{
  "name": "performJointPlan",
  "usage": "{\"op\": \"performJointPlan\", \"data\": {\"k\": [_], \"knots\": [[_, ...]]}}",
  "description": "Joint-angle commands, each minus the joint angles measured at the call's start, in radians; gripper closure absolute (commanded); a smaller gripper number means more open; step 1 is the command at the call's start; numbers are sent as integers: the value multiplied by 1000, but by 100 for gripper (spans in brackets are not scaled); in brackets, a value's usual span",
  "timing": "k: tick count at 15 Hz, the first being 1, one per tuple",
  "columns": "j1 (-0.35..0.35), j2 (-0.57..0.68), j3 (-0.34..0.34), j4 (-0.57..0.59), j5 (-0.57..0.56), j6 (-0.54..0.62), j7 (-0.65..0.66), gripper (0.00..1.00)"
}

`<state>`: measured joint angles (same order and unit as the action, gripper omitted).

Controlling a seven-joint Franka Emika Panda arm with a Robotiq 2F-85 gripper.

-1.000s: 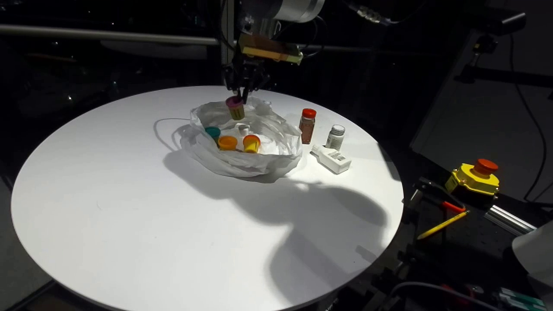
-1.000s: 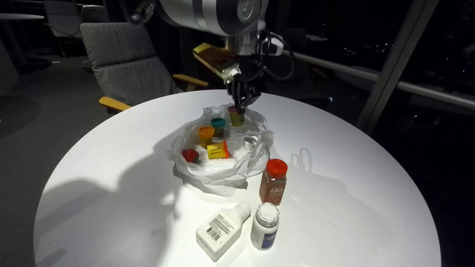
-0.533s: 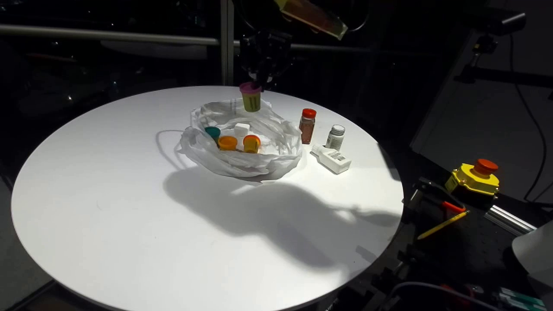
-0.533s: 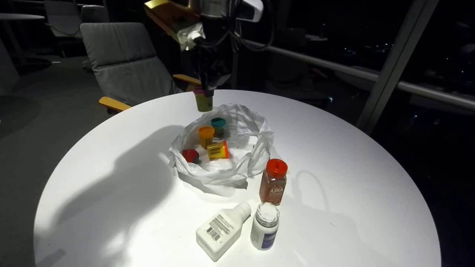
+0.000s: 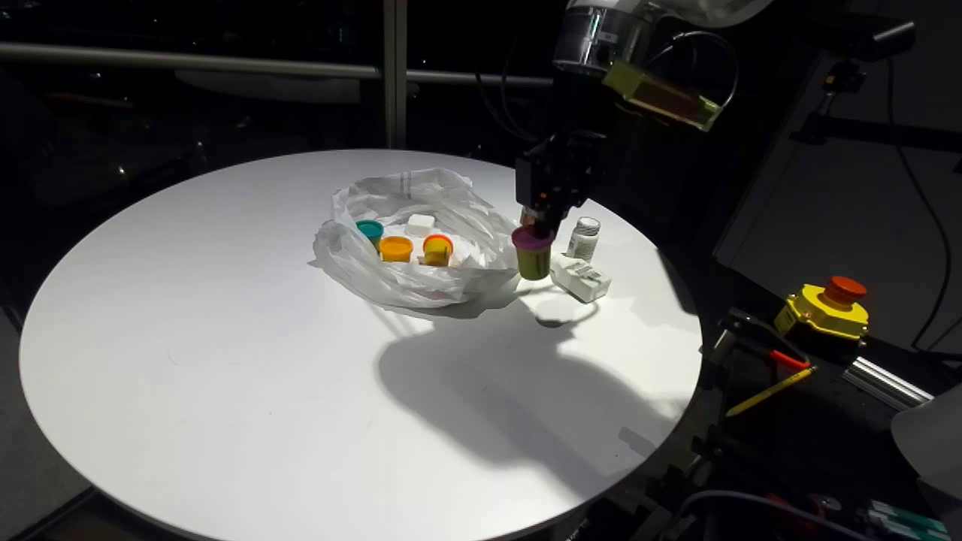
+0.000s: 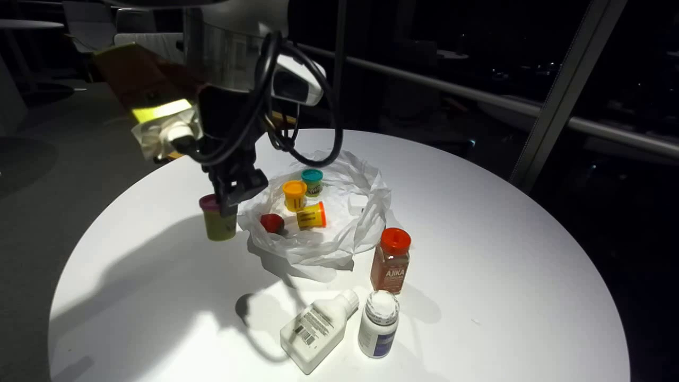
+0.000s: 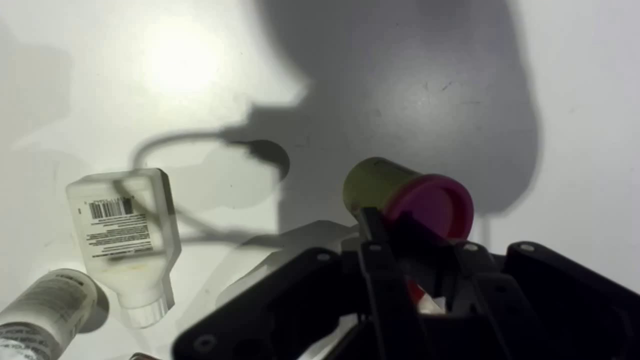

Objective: Remove all the contents from the plastic bag.

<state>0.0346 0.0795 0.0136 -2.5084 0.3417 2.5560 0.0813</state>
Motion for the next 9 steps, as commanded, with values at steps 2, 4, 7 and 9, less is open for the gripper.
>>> {"op": "performJointPlan", "data": {"k": [2, 4, 7, 9], "knots": [[-22, 43, -7, -33, -40, 116, -68, 97], [-31, 93, -18, -15, -69, 148, -58, 97], [-47, 174, -30, 19, -111, 171, -40, 97], [-52, 215, -38, 42, -144, 160, -32, 95]]}}
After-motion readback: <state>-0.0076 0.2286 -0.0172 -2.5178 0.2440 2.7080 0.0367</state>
